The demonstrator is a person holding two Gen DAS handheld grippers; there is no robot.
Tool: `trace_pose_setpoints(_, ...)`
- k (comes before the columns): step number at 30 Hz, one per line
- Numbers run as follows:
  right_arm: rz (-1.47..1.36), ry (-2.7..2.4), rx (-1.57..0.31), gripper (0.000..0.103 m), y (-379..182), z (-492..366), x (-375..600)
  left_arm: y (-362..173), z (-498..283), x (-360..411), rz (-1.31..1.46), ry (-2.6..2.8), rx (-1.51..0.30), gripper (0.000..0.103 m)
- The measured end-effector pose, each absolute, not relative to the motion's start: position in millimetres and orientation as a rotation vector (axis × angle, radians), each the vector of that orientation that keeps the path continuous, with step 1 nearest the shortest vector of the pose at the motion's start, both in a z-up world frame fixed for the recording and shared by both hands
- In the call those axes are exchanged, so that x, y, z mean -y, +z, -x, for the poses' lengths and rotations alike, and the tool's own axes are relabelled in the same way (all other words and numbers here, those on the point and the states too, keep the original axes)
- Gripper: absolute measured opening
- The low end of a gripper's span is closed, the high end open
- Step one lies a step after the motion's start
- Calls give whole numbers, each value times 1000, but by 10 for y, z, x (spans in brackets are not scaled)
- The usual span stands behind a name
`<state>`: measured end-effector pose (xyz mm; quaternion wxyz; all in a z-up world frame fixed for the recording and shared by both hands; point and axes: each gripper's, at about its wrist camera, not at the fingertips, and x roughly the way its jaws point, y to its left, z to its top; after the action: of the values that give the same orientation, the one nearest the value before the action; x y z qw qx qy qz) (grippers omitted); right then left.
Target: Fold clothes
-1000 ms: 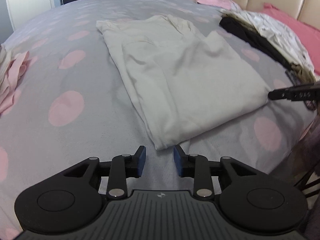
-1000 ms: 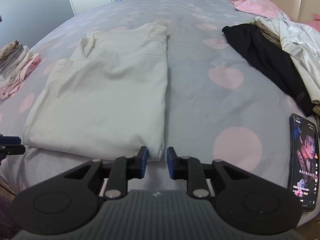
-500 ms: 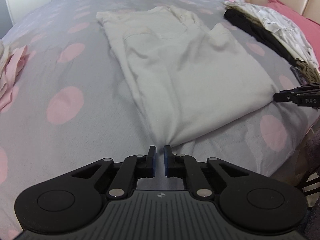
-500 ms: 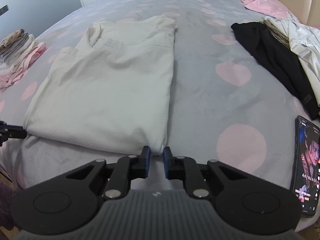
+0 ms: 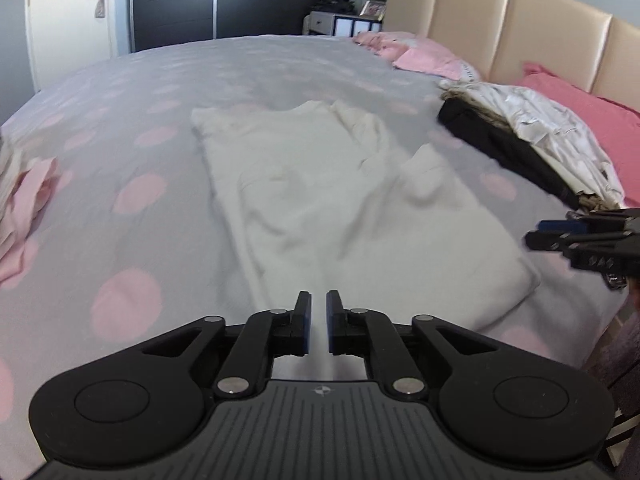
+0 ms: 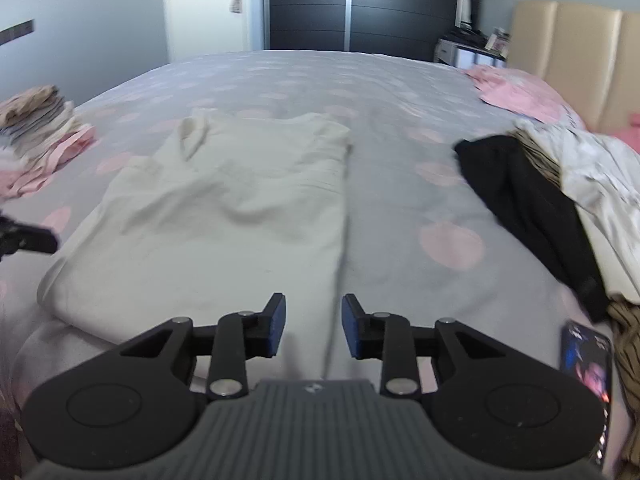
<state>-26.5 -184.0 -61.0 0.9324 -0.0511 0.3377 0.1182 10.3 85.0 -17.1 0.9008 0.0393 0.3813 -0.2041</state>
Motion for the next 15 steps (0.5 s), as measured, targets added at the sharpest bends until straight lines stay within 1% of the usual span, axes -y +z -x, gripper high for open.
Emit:
trace_pose_setpoints(1, 120, 267, -681, 34, -635, 250, 1793, -189, -150, -797, -88, -434, -787, 14)
trace_pose_setpoints(2, 134, 288, -680, 34, -662, 227, 1748, -207, -197, -745, -94, -445, -785, 15)
trace_pose_setpoints(7, 144, 333, -745, 31, -793, 26, 1620, -331, -455, -592, -93, -452, -794, 15)
trace_pose_setpoints(15, 109, 293, -756, 31, -880, -469, 1571, -488, -854, -642, -17, -352, -833, 15)
